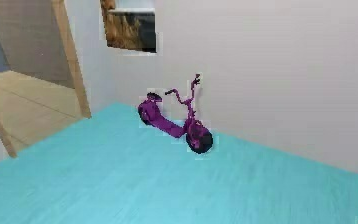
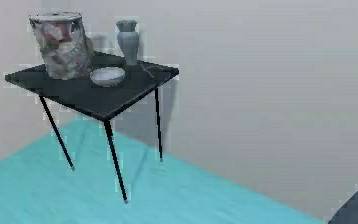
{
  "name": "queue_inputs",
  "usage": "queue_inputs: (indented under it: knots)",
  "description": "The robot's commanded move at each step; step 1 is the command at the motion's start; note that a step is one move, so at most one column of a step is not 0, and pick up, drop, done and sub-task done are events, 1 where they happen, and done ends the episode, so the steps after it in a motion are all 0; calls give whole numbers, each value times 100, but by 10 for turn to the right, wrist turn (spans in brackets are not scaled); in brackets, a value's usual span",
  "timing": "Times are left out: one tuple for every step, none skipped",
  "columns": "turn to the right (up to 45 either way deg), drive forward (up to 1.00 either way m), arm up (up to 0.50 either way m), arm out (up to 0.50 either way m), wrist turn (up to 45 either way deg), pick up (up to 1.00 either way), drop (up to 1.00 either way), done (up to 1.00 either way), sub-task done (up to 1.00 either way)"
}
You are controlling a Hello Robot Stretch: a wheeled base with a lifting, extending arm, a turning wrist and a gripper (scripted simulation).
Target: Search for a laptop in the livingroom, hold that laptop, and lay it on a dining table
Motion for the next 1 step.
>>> queue_inputs:
  knots:
    - [450,0,0,0,0,0,0,0,0]
